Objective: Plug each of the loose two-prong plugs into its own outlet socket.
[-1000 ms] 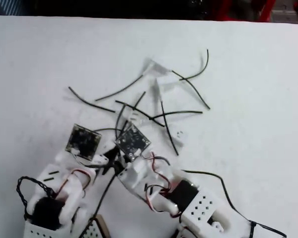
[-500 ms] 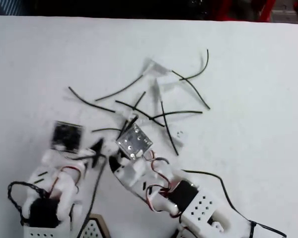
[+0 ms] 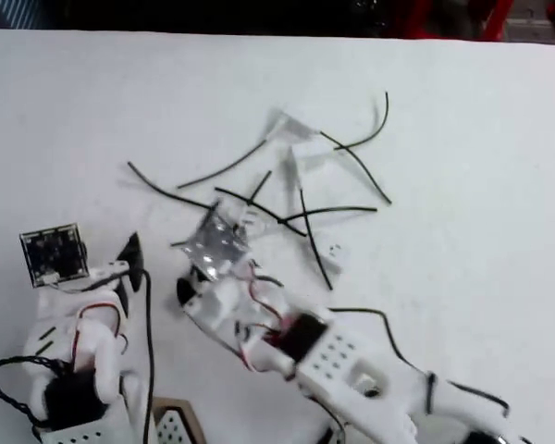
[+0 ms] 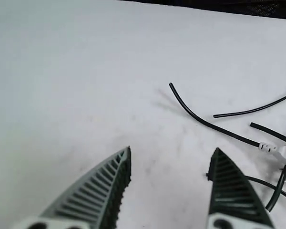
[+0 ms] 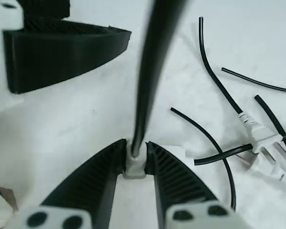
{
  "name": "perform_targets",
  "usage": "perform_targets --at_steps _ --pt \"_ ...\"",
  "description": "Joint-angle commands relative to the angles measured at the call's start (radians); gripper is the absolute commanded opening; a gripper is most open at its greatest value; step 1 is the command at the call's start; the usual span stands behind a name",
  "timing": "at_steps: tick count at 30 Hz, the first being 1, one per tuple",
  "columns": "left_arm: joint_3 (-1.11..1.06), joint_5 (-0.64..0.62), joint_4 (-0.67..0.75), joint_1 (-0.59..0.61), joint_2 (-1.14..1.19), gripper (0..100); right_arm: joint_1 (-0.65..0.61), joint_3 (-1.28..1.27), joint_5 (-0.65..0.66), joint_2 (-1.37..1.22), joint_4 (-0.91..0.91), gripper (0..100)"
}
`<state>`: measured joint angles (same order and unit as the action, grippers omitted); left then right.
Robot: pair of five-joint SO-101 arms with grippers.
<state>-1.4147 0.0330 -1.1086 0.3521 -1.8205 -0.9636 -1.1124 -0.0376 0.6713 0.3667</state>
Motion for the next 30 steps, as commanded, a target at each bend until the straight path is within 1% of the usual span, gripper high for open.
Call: perform_targets --at_steps 1,4,7,9,19,25,30 --pt "0.032 -0.011 0.025 0.035 0.004 27 -0.007 0.133 0.002 -0.16 -0.022 1.7" --pt "0.032 -0.011 0.025 0.041 0.002 27 -0.007 0.164 0.002 -0.271 -0.07 1.7" --pt "0.032 -0.011 0.025 0.041 0.002 27 -0.007 0.164 0.006 -0.338 -0.136 1.7" --pt "0.032 -0.011 0.025 0.041 0.002 27 -0.007 0.164 0.006 -0.372 -0.147 1.7" --pt "0.032 -0.009 0.025 0.041 0.002 27 -0.001 0.173 0.008 -0.407 -0.139 1.7" --pt "0.032 -0.009 0.025 0.041 0.002 27 -0.007 0.161 0.008 -0.398 -0.087 1.7" --pt "0.032 -0.008 0.025 0.041 0.002 27 -0.007 0.161 0.008 -0.398 -0.082 1.7"
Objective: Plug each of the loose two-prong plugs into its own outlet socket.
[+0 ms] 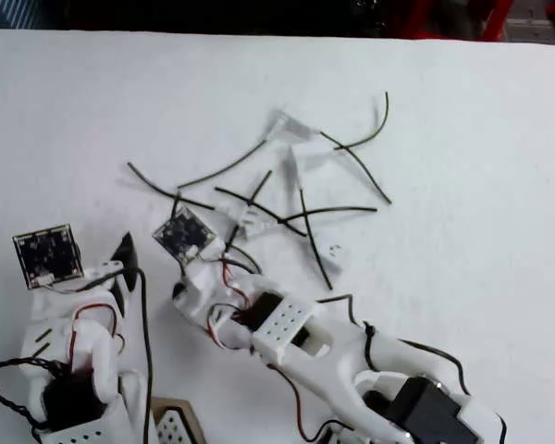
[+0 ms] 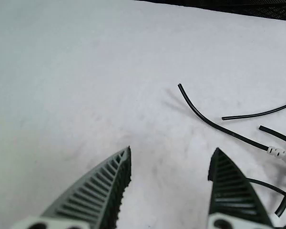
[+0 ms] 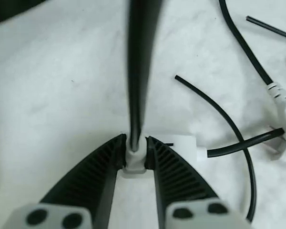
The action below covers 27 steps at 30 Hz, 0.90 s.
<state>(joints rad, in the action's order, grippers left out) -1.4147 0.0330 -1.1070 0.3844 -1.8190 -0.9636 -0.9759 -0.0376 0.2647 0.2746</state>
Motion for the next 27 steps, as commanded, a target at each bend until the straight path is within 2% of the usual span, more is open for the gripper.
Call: perform_targets --at_steps 1,12,18,27 --pt "0.032 -0.008 0.023 0.008 0.001 27 -0.007 0.025 0.008 0.008 0.01 1.7" --pt "0.031 -0.005 0.023 0.008 0.001 27 -0.008 0.0 0.012 -0.002 0.016 1.7" --pt "0.029 -0.005 0.023 0.008 0.001 27 -0.007 -0.025 0.15 -0.041 0.016 1.7" --pt "0.028 -0.005 0.023 0.008 0.001 27 -0.005 -0.021 0.158 -0.09 0.016 1.7"
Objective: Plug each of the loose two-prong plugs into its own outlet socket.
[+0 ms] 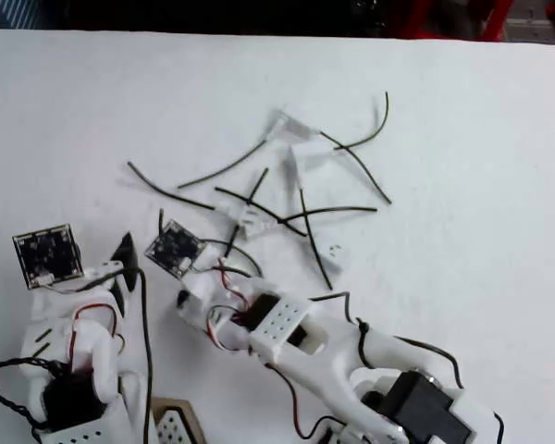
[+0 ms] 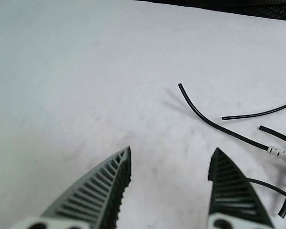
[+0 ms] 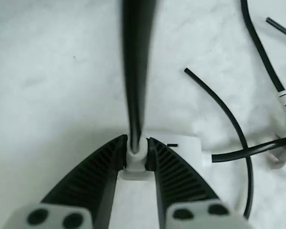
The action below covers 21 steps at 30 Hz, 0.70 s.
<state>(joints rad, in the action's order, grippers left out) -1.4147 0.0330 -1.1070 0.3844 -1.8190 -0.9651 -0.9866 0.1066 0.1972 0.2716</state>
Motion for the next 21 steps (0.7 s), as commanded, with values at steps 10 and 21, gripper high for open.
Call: perform_targets --at_steps 10,21 --pt "0.023 -0.005 0.023 0.008 0.001 27 0.01 0.002 0.014 0.222 0.15 1.7" --pt "0.023 -0.005 0.023 0.008 0.001 27 0.035 0.002 0.014 0.794 0.389 1.7"
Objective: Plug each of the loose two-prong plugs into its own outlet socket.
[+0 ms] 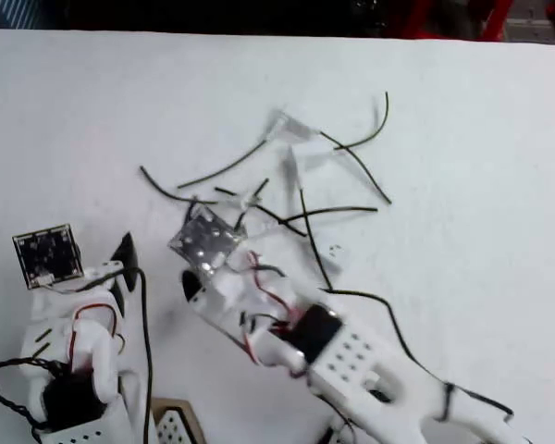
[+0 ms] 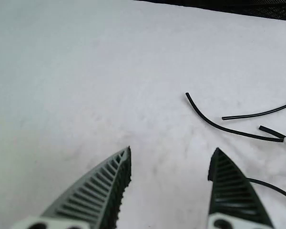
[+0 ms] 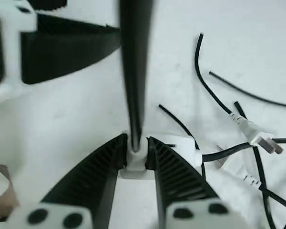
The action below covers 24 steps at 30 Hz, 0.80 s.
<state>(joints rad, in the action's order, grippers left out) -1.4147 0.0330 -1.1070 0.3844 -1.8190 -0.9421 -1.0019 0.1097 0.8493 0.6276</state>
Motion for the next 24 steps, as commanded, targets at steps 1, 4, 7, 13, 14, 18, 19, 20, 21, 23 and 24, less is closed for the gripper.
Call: perform_targets --at_steps 1,4,7,13,14,18,19,20,21,23,24 --pt "0.023 -0.005 0.023 0.008 0.001 27 0.016 0.017 0.011 0.182 0.044 1.7" --pt "0.023 -0.005 0.023 0.008 0.001 27 0.064 0.018 0.011 0.291 0.053 1.7" --pt "0.021 -0.005 0.023 0.008 0.001 27 0.15 0.02 0.012 0.372 0.051 1.7" --pt "0.021 -0.005 0.023 0.008 0.001 27 0.343 0.017 0.012 0.426 0.018 1.7" --pt "0.021 -0.005 0.023 0.008 0.001 27 0.38 0.014 0.012 0.418 -0.002 1.7" --pt "0.021 -0.005 0.023 0.008 0.001 27 0.526 0.009 0.012 0.34 -0.101 1.7" --pt "0.021 -0.005 0.023 0.008 0.001 27 0.556 0.008 0.011 0.308 -0.128 1.7" --pt "0.021 -0.005 0.023 0.008 0.001 27 0.584 0.008 0.009 0.268 -0.157 1.7" --pt "0.021 -0.003 0.023 0.008 0.001 27 0.613 0.008 0.003 0.225 -0.193 1.7" --pt "0.021 -0.003 0.023 0.008 0.001 27 0.659 0.008 0.003 0.128 -0.269 1.7" --pt "0.021 -0.003 0.023 0.008 0.001 27 0.679 0.009 0.003 0.073 -0.315 1.7"
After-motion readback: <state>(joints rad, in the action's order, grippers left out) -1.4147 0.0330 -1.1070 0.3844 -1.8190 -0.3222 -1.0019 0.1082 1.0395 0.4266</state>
